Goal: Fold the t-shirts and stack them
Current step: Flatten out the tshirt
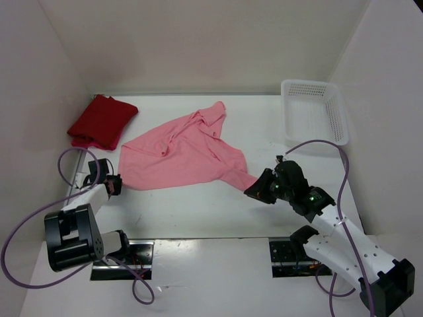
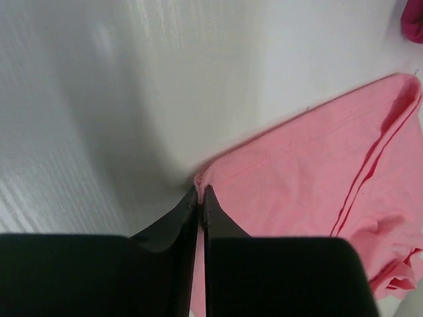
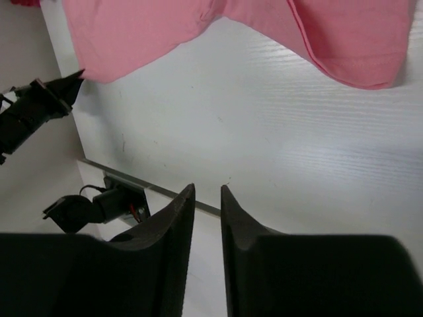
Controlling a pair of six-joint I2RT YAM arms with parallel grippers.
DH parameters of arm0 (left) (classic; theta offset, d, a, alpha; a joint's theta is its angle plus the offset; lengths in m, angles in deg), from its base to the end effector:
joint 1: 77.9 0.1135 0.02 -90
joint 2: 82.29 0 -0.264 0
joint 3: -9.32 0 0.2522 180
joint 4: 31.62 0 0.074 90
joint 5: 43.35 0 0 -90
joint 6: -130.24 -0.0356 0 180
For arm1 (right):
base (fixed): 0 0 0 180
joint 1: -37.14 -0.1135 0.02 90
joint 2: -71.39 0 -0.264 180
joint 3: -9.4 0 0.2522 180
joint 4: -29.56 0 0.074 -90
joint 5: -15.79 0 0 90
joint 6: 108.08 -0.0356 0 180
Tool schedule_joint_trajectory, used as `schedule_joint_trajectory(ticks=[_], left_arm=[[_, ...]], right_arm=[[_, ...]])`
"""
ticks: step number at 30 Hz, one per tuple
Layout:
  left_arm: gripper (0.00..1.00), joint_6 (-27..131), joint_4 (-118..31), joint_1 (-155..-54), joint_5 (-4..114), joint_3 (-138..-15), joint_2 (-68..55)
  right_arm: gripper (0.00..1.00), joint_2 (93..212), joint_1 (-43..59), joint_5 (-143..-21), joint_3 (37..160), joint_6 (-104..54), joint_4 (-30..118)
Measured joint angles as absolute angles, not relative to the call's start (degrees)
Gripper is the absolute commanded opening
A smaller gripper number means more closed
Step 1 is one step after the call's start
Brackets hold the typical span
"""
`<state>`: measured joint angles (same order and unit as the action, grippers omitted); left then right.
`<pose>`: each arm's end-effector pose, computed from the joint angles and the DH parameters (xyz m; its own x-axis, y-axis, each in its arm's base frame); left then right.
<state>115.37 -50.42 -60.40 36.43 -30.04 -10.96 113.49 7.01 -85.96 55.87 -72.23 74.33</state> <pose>0.2064 0.0717 0.1456 0.1999 -0.9343 -0.2951 -0.8174 0.0071 -0.5760 0.1334 0.0858 0.2392 -0.8354 0.4327 -0.3390 0.0880 0.7140 0.6946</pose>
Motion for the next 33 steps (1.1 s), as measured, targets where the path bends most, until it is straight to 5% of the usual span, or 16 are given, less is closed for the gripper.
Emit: schedule_joint_trajectory(ticks=[3, 17, 33], left_arm=[[0.00, 113.9, -52.8, -60.4, 36.3, -30.0, -13.3], [0.00, 99.2, -63.4, -72.9, 38.7, -40.6, -21.1], [0.00, 95.3, -67.4, -83.5, 41.0, -42.3, -25.3]], right_arm=[[0.36, 113.8, 7.0, -84.2, 55.9, -73.3, 74.6], [0.42, 123.8, 20.0, -78.5, 55.8, -76.8, 74.2], [0.45, 138.0, 20.8, -75.1, 52.3, -78.4, 67.7]])
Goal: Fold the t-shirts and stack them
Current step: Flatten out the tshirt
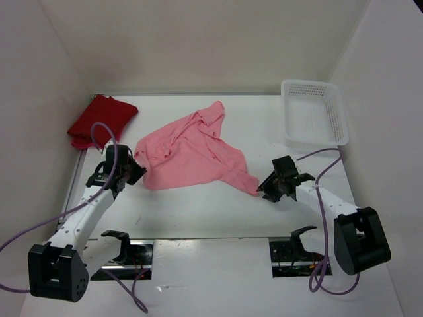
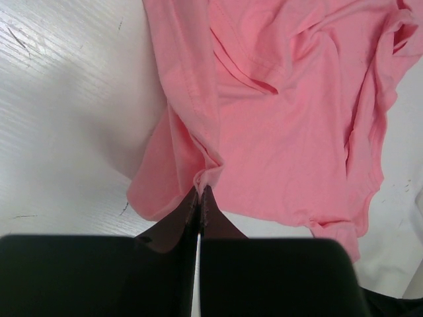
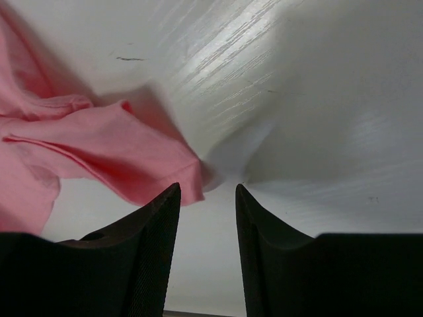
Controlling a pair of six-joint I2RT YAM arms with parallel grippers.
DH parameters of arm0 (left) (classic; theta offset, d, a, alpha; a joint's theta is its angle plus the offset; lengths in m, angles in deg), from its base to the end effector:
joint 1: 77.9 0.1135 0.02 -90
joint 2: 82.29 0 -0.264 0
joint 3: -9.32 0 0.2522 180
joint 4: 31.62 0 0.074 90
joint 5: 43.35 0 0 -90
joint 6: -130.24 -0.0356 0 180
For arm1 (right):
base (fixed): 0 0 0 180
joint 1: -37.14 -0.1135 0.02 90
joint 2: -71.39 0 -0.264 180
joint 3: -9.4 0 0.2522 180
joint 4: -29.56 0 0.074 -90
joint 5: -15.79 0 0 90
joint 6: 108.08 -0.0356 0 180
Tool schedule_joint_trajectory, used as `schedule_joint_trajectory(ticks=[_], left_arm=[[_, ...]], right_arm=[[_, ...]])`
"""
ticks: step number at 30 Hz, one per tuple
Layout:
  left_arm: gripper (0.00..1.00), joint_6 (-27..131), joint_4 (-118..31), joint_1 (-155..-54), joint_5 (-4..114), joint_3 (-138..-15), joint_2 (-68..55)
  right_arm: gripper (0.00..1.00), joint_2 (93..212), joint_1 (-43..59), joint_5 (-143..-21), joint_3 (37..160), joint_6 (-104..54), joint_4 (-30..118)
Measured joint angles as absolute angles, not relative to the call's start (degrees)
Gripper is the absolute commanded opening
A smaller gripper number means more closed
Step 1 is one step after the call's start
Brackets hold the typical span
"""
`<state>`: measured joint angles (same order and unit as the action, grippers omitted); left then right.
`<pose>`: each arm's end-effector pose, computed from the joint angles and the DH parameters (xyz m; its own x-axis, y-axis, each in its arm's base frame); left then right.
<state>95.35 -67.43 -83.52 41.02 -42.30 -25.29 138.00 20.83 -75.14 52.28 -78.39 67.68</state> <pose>0.2090 -0.0171 0.2392 -0.3946 -0.7814 -0.4834 -0.5239 0.6235 -0.5803 0.1897 0.0561 0.1577 -0.6695 0.7091 -0.2212 0.5924 0.6894 0.4169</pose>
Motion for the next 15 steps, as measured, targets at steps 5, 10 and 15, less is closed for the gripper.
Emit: schedule_joint_trajectory(ticks=[5, 10, 15], left_arm=[[0.00, 95.0, -67.4, -83.7, 41.2, -42.3, -25.4], [0.00, 94.8, -67.4, -83.7, 41.4, -42.3, -25.4], [0.00, 94.8, -67.4, -83.7, 41.5, -42.3, -25.4]], right_arm=[[0.45, 140.7, 20.8, -75.9, 51.8, -77.8, 65.9], [0.35, 141.3, 20.5, -76.8, 51.8, -77.1, 64.9], [0.29, 144.3, 20.4, -78.6, 52.5, -76.8, 62.9]])
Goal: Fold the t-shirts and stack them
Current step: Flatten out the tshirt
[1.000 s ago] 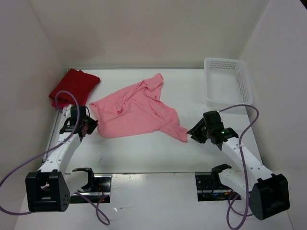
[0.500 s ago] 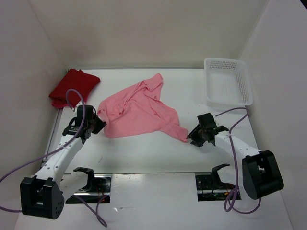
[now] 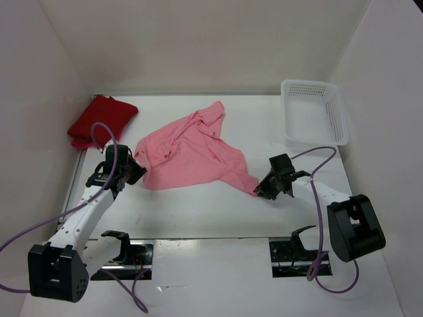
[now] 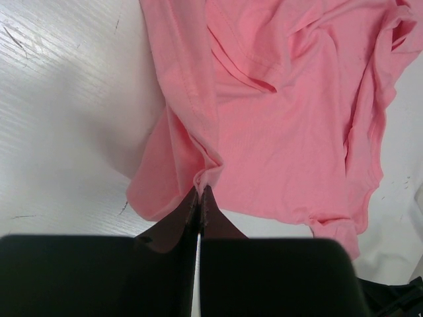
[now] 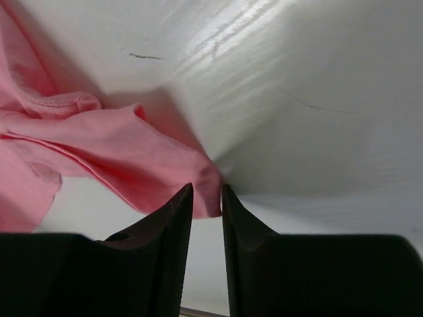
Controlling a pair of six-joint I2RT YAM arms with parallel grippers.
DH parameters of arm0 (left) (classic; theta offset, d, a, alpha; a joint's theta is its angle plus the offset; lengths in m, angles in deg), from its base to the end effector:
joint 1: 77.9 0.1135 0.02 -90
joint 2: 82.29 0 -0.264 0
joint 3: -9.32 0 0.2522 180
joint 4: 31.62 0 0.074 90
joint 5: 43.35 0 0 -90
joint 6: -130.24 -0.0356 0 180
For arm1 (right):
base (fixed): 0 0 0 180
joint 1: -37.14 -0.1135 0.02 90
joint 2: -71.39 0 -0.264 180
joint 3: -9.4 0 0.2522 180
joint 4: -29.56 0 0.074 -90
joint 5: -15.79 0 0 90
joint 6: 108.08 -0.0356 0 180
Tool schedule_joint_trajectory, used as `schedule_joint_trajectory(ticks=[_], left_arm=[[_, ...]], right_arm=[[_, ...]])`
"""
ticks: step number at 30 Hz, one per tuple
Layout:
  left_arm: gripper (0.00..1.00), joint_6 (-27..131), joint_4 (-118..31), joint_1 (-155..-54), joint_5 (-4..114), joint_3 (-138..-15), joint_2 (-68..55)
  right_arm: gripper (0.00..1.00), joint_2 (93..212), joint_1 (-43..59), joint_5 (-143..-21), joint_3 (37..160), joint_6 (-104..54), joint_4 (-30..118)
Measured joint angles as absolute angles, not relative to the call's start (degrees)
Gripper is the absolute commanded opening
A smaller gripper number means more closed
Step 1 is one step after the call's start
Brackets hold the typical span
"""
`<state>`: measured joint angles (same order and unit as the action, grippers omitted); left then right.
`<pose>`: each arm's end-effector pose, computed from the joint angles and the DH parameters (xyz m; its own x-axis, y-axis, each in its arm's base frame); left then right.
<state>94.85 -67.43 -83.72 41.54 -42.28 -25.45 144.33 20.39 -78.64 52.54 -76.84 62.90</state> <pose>0.2085 -0.0181 0.2396 -0.4062 -0.7748 -0.4844 -0.5128 0.6321 -0.5809 0.2011 0.0634 0.1429 -0.7173 0.6743 -0.1754 0.5640 0.7097 0.4220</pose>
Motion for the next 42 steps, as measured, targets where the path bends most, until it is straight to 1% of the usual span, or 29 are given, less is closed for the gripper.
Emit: schedule_joint_trajectory(ticks=[1, 2, 4, 5, 6, 10, 12, 13, 16, 22, 24, 26, 31, 34, 37, 40, 42], left_arm=[[0.00, 94.8, -67.4, -83.7, 41.7, -42.3, -25.4], [0.00, 94.8, -67.4, -83.7, 41.8, -42.3, -25.5], [0.00, 94.8, -67.3, -83.7, 42.0, -42.3, -25.6], [0.00, 94.9, -67.3, -83.7, 42.1, -42.2, -25.7], [0.00, 94.9, -67.3, -83.7, 42.1, -42.2, -25.8], [0.01, 94.7, -67.3, -84.0, 42.1, -42.2, -25.9], [0.05, 94.3, -67.6, -84.2, 42.1, -42.5, -25.8], [0.05, 94.1, -68.4, -84.2, 42.2, -43.5, -25.3], [0.05, 91.7, -70.6, -84.2, 42.9, -50.8, -21.2], [0.02, 84.8, -75.3, -81.2, 47.5, -78.7, -10.4], [0.00, 82.0, -76.5, -80.2, 47.6, -88.6, -8.3], [0.00, 79.9, -77.9, -80.1, 47.6, -97.1, -7.2], [0.00, 77.2, -80.3, -80.1, 47.8, -112.2, -7.3], [0.00, 75.9, -82.2, -80.1, 46.3, -119.3, -7.2], [0.00, 74.8, -82.7, -80.1, 44.3, -124.1, -7.2], [0.00, 74.5, -82.3, -80.1, 43.1, -124.5, -7.1], [0.00, 74.4, -81.0, -79.9, 42.9, -121.7, -7.2]], right_arm=[[0.27, 145.1, 20.4, -79.2, 52.9, -76.8, 62.2], [0.22, 145.8, 20.4, -79.8, 53.1, -76.8, 61.6], [0.15, 146.8, 20.4, -80.4, 53.3, -76.6, 60.5], [0.05, 146.9, 20.4, -80.6, 53.3, -76.5, 60.2], [0.00, 147.1, 20.4, -80.5, 53.3, -76.3, 60.1], [0.00, 146.1, 20.4, -79.2, 53.6, -75.8, 61.4], [0.00, 142.3, 20.4, -77.6, 55.0, -75.3, 64.8], [0.00, 139.5, 20.4, -76.9, 56.7, -75.0, 67.0], [0.00, 132.5, 20.4, -74.2, 68.5, -73.2, 74.0], [0.00, 130.6, 19.9, -69.3, 99.6, -67.6, 79.9], [0.00, 131.3, 19.8, -67.4, 108.4, -65.1, 83.2], [0.00, 133.1, 19.8, -65.9, 117.7, -62.7, 85.8], [0.00, 140.8, 19.8, -63.6, 142.4, -57.0, 90.2], [0.00, 144.5, 19.8, -63.1, 154.0, -54.7, 91.7], [0.00, 147.9, 19.6, -63.1, 163.1, -52.9, 92.3], [0.00, 150.0, 19.5, -63.1, 167.0, -51.7, 91.6], [0.00, 150.8, 19.5, -63.3, 165.5, -51.1, 89.5]])
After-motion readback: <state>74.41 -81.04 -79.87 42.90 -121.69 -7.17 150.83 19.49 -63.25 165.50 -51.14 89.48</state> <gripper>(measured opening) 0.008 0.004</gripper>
